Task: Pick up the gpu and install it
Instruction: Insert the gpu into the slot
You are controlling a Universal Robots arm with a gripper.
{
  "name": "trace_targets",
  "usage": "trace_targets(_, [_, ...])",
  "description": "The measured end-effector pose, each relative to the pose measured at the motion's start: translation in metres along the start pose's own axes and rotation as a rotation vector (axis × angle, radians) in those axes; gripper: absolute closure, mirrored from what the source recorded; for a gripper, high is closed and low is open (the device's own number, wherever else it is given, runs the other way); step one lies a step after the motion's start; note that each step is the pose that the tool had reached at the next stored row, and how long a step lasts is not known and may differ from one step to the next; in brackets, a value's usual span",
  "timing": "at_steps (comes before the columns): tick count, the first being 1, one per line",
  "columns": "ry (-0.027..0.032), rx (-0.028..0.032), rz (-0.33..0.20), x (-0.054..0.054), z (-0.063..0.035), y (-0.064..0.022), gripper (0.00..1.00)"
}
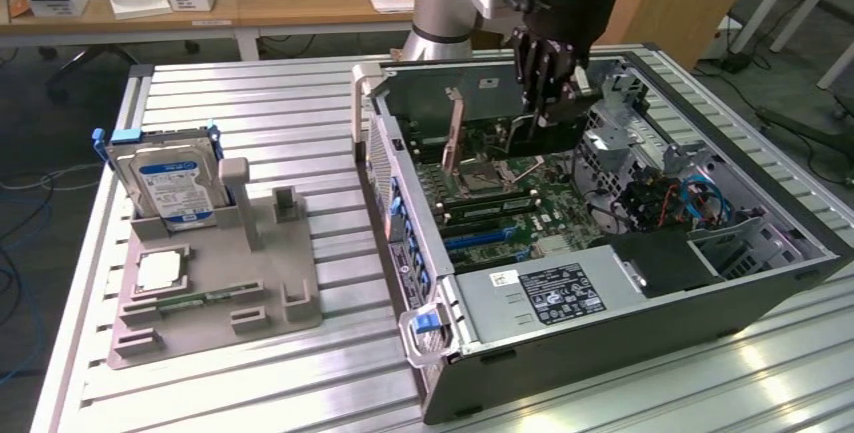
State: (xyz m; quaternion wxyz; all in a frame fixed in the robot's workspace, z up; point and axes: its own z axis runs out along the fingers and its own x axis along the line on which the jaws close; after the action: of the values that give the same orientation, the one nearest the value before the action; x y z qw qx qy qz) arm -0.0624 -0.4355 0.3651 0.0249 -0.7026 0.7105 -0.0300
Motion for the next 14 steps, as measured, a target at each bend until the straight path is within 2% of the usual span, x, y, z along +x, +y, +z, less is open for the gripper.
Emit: trace_targets(14, [0.0014,0.0013,0.003,0.001,0.0173,0.0067,0.74])
